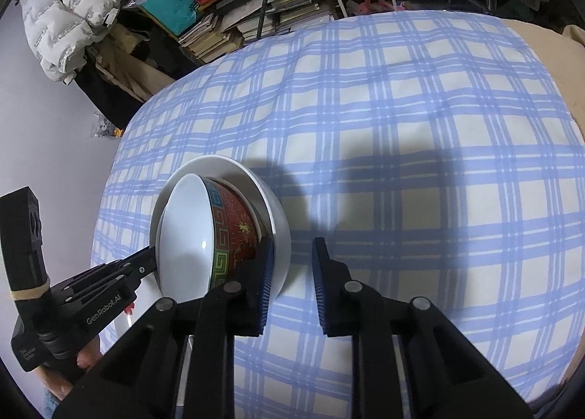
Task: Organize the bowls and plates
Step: 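Close both grippers on the rim of the combined bowl stack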
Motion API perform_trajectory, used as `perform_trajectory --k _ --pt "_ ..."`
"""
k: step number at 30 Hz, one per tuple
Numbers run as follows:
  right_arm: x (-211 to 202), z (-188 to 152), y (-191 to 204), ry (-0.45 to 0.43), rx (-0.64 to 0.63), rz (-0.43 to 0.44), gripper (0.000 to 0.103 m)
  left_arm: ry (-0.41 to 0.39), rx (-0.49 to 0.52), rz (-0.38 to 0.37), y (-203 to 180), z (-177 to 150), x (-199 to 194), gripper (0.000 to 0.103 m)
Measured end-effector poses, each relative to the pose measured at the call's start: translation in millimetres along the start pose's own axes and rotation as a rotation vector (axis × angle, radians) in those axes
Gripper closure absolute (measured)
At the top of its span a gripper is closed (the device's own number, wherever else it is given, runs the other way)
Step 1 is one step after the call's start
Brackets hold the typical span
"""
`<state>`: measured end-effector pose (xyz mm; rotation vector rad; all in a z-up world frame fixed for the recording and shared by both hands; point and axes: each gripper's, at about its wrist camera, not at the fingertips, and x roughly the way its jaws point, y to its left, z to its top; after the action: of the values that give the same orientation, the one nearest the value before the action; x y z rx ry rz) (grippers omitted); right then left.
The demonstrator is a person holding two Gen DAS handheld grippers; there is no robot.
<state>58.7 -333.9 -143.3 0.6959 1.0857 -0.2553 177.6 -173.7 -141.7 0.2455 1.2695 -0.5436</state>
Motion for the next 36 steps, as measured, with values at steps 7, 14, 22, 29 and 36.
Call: perform_trajectory --k 7,14,22,29,36 --pt "6 2 -1 0.027 0.008 -0.011 0.085 -0.011 0.020 0.040 -5 0 0 0.095" --pt "15 6 2 0.052 0.013 0.020 0.094 -0.004 -0.008 0.024 0 3 3 0.096" --pt "24 11 -4 0.091 0.041 0.048 0.093 -0.003 -0.023 0.042 1 5 7 0.096" --pt "31 7 -3 0.095 0.057 0.040 0.092 -0.005 -0.050 0.033 6 0 7 0.096" --pt "28 7 1 0.084 0.052 0.023 0.091 0.012 -0.090 0.021 15 3 10 0.087"
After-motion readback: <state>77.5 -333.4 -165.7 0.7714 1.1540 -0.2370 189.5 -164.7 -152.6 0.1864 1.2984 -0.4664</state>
